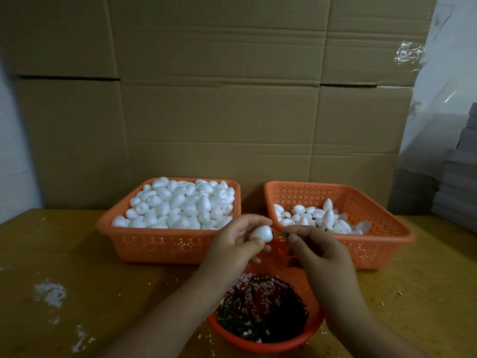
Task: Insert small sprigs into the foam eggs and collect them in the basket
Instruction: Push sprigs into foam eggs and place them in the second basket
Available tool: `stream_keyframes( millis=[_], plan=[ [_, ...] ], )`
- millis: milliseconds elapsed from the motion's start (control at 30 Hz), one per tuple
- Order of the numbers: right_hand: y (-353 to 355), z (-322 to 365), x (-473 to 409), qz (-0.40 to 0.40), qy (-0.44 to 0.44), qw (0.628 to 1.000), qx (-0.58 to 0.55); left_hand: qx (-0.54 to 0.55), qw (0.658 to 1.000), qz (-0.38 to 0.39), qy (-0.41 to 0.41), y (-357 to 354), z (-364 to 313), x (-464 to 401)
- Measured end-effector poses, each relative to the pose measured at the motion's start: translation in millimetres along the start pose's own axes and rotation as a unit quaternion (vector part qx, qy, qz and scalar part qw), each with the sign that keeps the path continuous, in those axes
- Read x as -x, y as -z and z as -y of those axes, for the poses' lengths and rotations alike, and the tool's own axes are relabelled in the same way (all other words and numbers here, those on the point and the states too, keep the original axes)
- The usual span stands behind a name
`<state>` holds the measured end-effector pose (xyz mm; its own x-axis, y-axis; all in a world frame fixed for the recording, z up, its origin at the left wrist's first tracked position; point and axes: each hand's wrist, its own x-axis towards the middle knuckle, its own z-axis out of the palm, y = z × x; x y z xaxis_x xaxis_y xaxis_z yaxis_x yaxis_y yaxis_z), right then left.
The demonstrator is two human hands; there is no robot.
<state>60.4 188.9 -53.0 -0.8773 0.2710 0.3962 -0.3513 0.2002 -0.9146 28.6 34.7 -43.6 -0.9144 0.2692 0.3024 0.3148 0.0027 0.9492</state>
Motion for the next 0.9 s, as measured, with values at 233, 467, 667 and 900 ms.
stream_keyframes(
  millis=[233, 467, 667, 900],
  plan=[
    [-1.9, -0.8, 1.7, 0.027, 0.019, 0.998, 0.044, -0.031, 0.999, 0.027, 0.009, 1.0, -2.1, 3.0],
    [-1.9, -2.5, 3.1, 0.039, 0.031, 0.998, 0.035, -0.040, 0.999, 0.022, 0.001, -0.4, -2.6, 3.3],
    [-3.2, -2.5, 3.2, 0.069, 0.029, 0.996, 0.040, -0.068, 0.997, 0.002, -0.025, -3.7, -1.5, 2.4],
    [-1.5, -6.3, 4.9, 0.076, 0.058, 0.992, 0.088, -0.181, 0.982, -0.001, -0.059, -3.8, 5.7, 2.7]
  ],
)
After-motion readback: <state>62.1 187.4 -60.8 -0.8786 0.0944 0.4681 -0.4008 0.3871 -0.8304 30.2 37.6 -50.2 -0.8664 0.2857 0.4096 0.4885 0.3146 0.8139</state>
